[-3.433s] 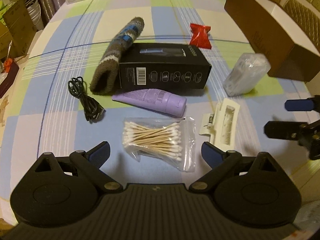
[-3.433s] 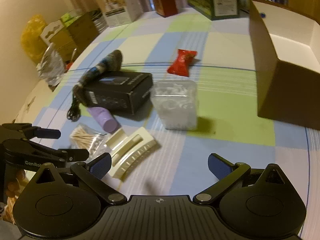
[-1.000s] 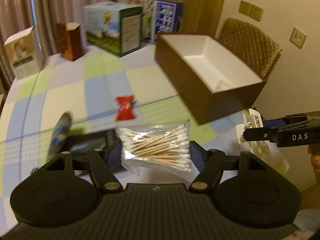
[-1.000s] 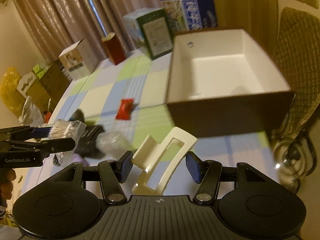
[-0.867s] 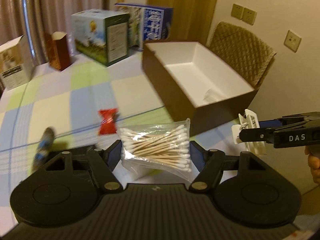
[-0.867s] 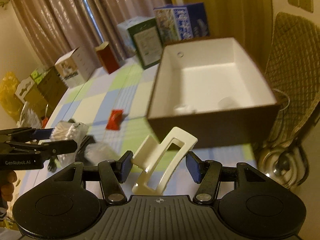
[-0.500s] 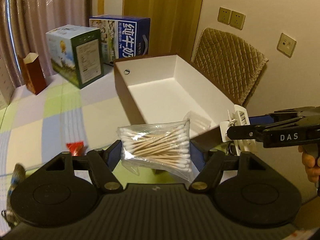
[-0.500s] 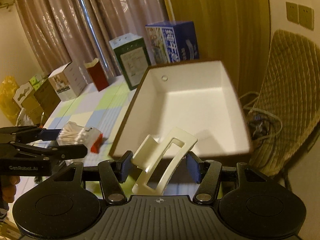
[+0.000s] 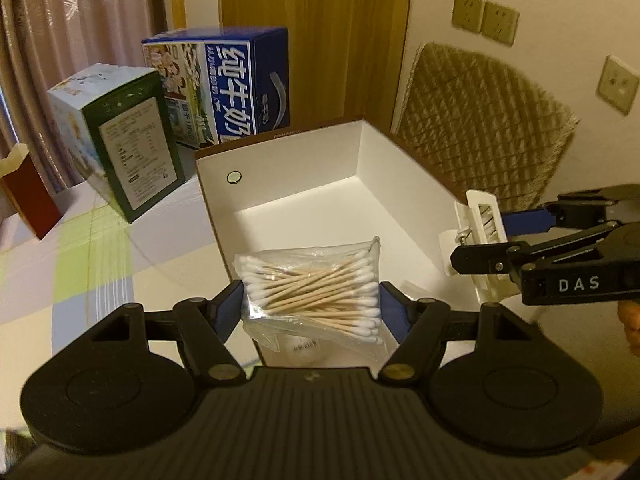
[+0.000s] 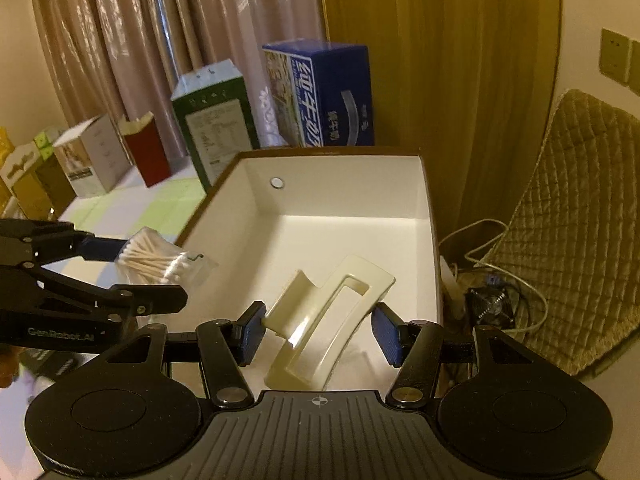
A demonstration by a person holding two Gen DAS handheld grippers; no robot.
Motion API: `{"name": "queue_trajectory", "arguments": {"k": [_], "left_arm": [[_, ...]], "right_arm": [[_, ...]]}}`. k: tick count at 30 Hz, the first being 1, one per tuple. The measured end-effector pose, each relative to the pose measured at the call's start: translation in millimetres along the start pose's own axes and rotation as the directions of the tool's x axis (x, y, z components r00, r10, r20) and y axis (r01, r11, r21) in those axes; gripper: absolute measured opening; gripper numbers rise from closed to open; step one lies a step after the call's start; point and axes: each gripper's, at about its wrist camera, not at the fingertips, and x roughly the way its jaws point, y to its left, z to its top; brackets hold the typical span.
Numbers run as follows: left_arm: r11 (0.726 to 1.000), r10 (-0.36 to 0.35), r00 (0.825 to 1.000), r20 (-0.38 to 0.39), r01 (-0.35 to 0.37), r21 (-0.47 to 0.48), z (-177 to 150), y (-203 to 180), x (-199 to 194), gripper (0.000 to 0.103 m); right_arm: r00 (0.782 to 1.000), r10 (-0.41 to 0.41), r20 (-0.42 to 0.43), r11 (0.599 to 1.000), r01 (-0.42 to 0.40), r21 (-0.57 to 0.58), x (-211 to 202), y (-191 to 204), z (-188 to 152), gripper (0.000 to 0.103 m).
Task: Organize objects
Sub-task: 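Carry the swab bag and hair clip into the box and release both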
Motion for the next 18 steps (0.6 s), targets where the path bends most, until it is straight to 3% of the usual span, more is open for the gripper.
{"name": "queue_trajectory", "arguments": {"k": [10,18], "left_arm": [[0.996,0.021,0.996,-0.086,-0.013,0.086,27,1,78,0.068],[0.989,0.034,0.99,-0.138,-0.013,0.148,33,3,116,0.068]], "right_arm": [[0.997,0.003,-0.083,0.997,-0.01,-0.077,59,-15,15,0.055],[0.994,0.004,-0.106,0.992,-0.017,-0.125,82,-19,21,0.055]]}}
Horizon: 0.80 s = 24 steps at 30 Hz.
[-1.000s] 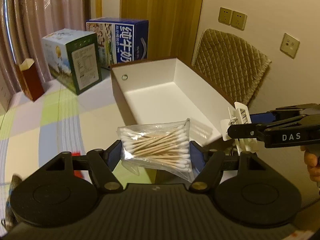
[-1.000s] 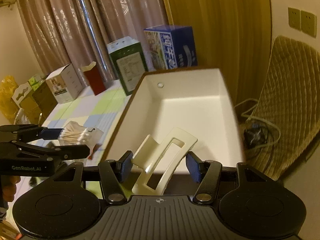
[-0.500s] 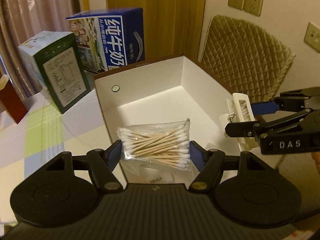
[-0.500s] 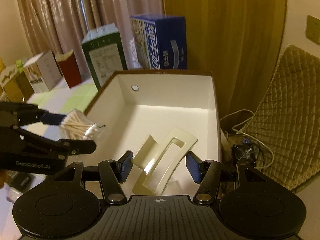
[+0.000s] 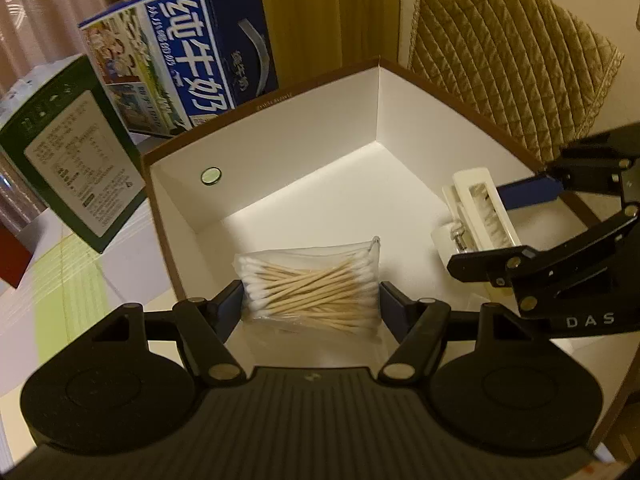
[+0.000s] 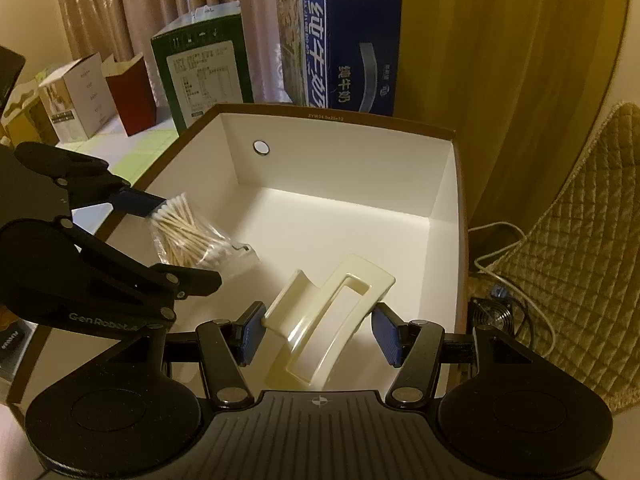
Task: Organize objects
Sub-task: 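Carry the swab bag and hair clip into the box and release both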
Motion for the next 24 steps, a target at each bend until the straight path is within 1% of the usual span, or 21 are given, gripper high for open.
{"name": "queue_trajectory", "arguments": {"k": [3,5,6,8,10,15,16,18,20,24], "left_arm": [[1.0,0.009,1.0,-0.013,-0.009,0.017,2,-1,8,0.069],[0.999,0.023,1.0,-0.016,-0.023,0.026,3,-2,11,0.075],[0.999,0.027,1.0,-0.015,-0.027,0.027,4,-2,12,0.075],[0.999,0.033,0.999,-0.017,-0.033,0.026,5,0,14,0.081],[0.999,0.038,0.999,-0.016,-0.038,0.027,5,1,15,0.084],[0.998,0.04,0.999,-0.017,-0.039,0.042,5,1,14,0.085],[0.998,0.042,0.999,-0.017,-0.041,0.048,5,0,13,0.085],[0.998,0.043,0.999,-0.017,-0.042,0.055,4,-1,12,0.085],[0.998,0.036,0.999,-0.015,-0.035,0.06,3,-2,10,0.087],[0.997,0.031,1.0,-0.006,-0.03,0.07,0,-5,5,0.091]], "right_arm": [[1.0,0.0,-0.004,1.0,0.0,-0.007,4,-1,3,0.055],[1.0,0.001,-0.005,1.0,-0.001,-0.008,7,-3,4,0.055],[1.0,0.0,-0.005,1.0,0.0,-0.006,7,-4,5,0.055],[1.0,-0.001,-0.002,1.0,0.001,-0.012,8,-5,6,0.055],[1.0,-0.001,0.0,1.0,0.001,-0.018,8,-6,8,0.055],[1.0,-0.001,0.014,0.999,0.001,-0.042,11,-5,9,0.055],[1.0,0.003,0.019,0.999,-0.002,-0.047,12,-5,8,0.056],[0.999,-0.004,0.036,0.999,0.006,-0.052,10,-6,8,0.061],[0.999,-0.003,0.052,0.998,0.006,-0.056,8,-6,7,0.071],[0.998,0.005,0.066,0.998,-0.002,-0.056,2,-5,6,0.074]]}}
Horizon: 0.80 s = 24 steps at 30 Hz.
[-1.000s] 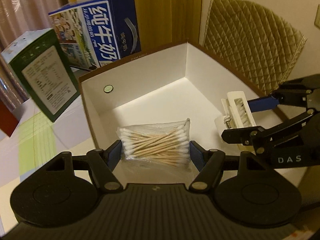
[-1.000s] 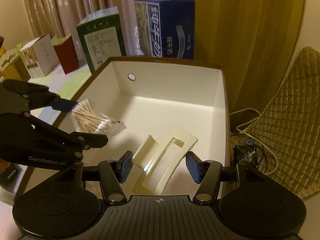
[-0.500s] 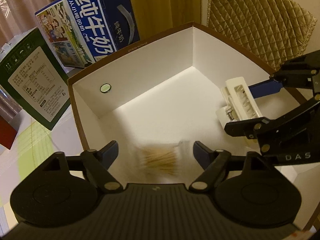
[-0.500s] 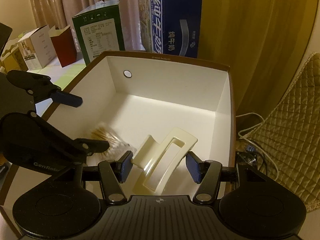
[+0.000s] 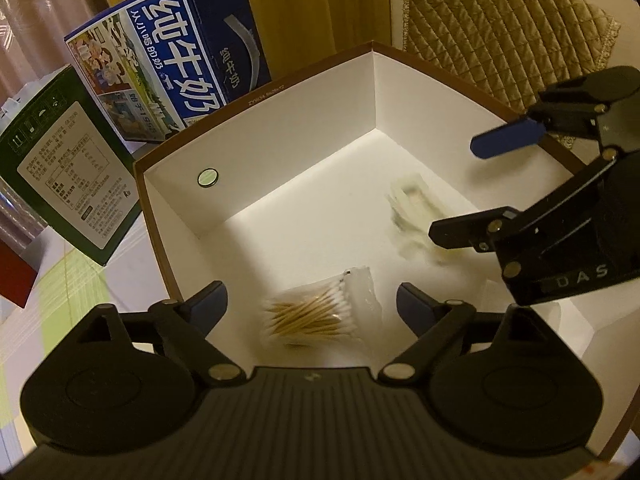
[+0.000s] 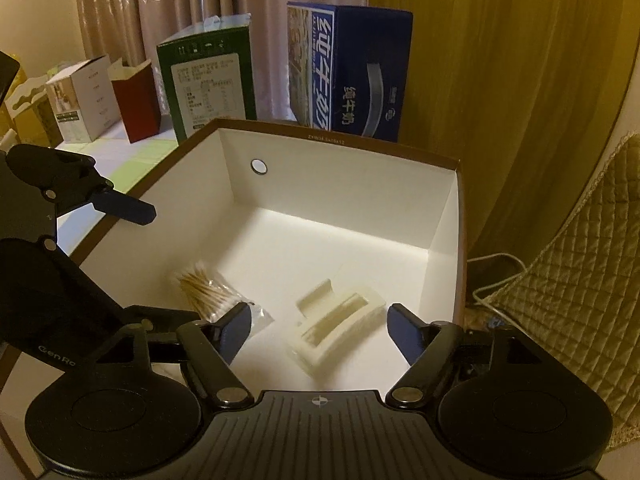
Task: Organize objects
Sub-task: 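Carry the swab bag and hair clip into the box and release both, then withdraw both tools from the box back over the table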
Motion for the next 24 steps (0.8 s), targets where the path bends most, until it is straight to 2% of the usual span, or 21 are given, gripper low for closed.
{"name": "queue_trajectory", "arguments": {"k": [11,19,24], "left_arm": [[0.998,-0.043,0.999,0.032,0.044,-0.041,-12,0,-27,0.096],[0.993,-0.057,0.996,0.062,0.063,-0.096,-24,-1,-58,0.097],[0.986,-0.064,0.993,0.096,0.078,-0.149,-31,-1,-83,0.097]], "right_arm": [[0.999,0.02,0.05,0.998,-0.023,0.056,-37,6,-10,0.094],[0.993,0.034,0.111,0.992,-0.046,0.114,-75,14,-17,0.101],[0.988,0.035,0.149,0.988,-0.057,0.145,-98,20,-20,0.101]]}}
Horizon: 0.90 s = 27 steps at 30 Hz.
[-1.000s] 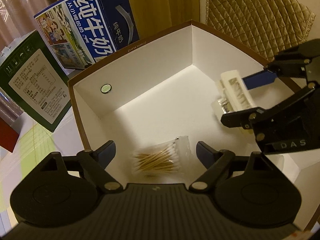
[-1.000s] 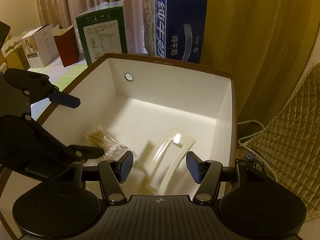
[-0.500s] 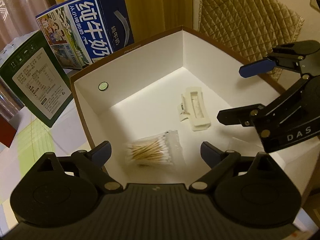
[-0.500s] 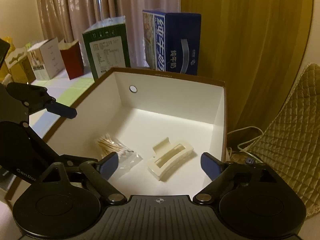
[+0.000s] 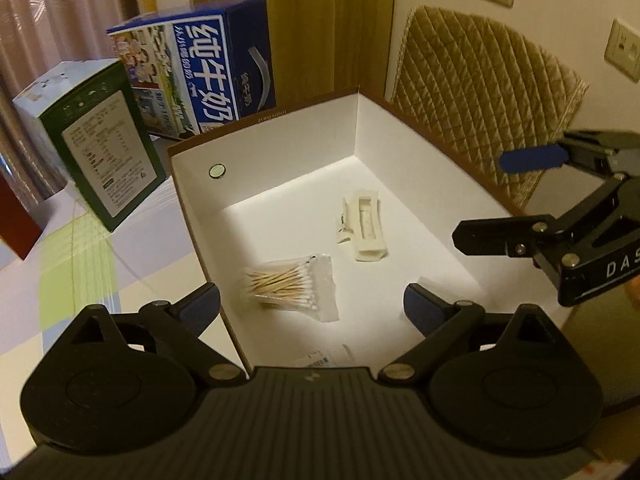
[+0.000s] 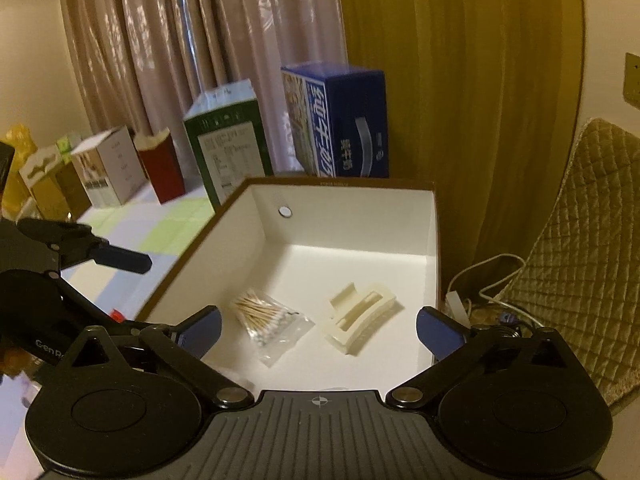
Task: Organize objects
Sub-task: 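Withdraw both tools from the box back over the table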
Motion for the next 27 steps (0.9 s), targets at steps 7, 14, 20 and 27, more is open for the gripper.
{"name": "queue_trajectory", "arguments": {"k": [7,14,20,27], "left_arm": [[0.998,-0.003,0.999,0.032,0.005,-0.059,-10,-3,-31,0.097],[0.993,-0.006,0.999,0.054,0.013,-0.118,-33,-3,-72,0.098],[0.986,-0.004,0.998,0.069,0.015,-0.167,-56,4,-107,0.099],[0.977,0.004,0.996,0.085,0.014,-0.211,-85,15,-143,0.099]], "right_arm": [[0.999,-0.004,0.05,0.999,0.002,0.048,-34,13,-6,0.101],[0.997,-0.026,0.077,0.992,0.017,0.125,-64,32,-23,0.101],[0.995,-0.046,0.087,0.983,0.029,0.183,-82,49,-38,0.101],[0.995,-0.063,0.077,0.977,0.045,0.21,-100,73,-56,0.101]]}}
